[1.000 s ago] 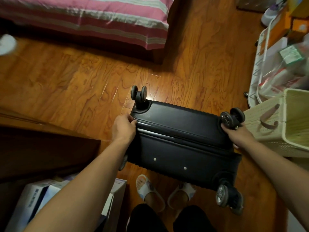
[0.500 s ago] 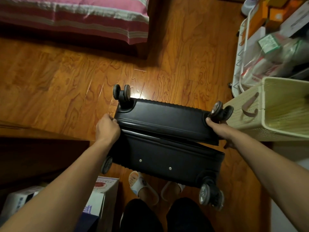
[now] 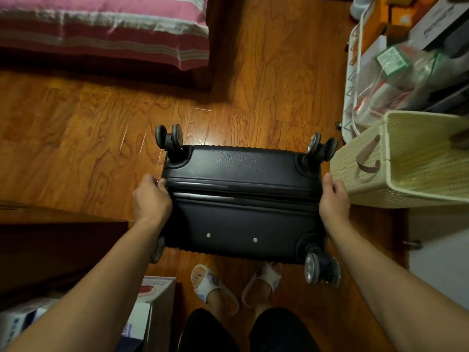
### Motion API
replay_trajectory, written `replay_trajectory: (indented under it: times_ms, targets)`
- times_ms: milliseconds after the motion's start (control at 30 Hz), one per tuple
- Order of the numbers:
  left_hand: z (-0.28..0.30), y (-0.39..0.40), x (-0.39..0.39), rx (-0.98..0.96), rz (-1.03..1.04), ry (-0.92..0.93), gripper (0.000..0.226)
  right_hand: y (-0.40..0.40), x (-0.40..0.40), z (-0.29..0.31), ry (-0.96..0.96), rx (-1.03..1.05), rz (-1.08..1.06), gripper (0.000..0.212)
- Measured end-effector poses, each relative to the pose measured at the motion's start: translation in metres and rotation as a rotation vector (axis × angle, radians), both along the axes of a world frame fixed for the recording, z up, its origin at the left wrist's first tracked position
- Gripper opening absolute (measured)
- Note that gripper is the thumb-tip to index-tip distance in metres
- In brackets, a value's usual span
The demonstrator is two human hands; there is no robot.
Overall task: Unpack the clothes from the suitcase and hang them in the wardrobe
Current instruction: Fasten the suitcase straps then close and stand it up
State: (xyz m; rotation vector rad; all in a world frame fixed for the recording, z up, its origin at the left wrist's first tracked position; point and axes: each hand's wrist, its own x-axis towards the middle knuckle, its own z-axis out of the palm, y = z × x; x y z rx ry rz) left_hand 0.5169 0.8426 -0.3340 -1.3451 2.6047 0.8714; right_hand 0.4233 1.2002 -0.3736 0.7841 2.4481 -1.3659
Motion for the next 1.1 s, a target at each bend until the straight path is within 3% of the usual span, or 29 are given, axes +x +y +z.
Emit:
replay_trajectory:
  times_ms: [167, 300, 433, 567, 633, 733, 833, 867, 967, 1033, 1100]
  targets:
    - [0.001, 0.0, 0.0, -0.109, -0.01, -0.022, 0.02, -0.013, -0.011, -0.012, 0.026, 0.092, 0.001, 0.058]
    - [0.008, -0.015, -0.003, -0.167, 0.066, -0.142, 0.026, -0.013, -0.004, -0.014, 0.018, -0.021, 0.033, 0.05]
    - [0.011, -0.026, 0.007, 0.069, 0.208, -0.055, 0.029, -0.01, 0.001, -0.023, 0.038, -0.045, 0.034, 0.046]
    - [0.027, -0.004, 0.016, 0.422, 0.13, 0.114, 0.016, -0.007, -0.002, -0.028, 0.001, -0.013, 0.08, 0.04]
    - [0.029, -0.002, 0.015, 0.451, 0.093, 0.128, 0.015, -0.007, -0.001, -0.029, -0.009, -0.04, 0.072, 0.041]
    - [0.02, -0.007, 0.01, 0.32, 0.084, 0.0, 0.018, -0.006, 0.004, -0.039, -0.025, -0.053, 0.065, 0.045]
    - [0.024, -0.011, -0.001, -0.13, -0.271, -0.409, 0.015, -0.008, 0.007, -0.038, -0.034, -0.032, 0.064, 0.042]
    - [0.029, -0.01, -0.005, -0.17, -0.39, -0.547, 0.009, -0.01, 0.008, -0.036, -0.033, -0.028, 0.069, 0.042]
    - [0.04, -0.002, -0.017, -0.195, -0.653, -0.765, 0.016, -0.017, 0.008, -0.028, -0.014, -0.016, 0.052, 0.04]
    - [0.041, 0.027, -0.025, -0.179, -0.745, -0.742, 0.022, -0.022, 0.008, -0.025, -0.016, -0.024, 0.042, 0.04]
    - [0.038, 0.083, -0.036, -0.019, -0.661, -0.647, 0.024, -0.032, 0.008, -0.019, -0.011, -0.065, 0.021, 0.04]
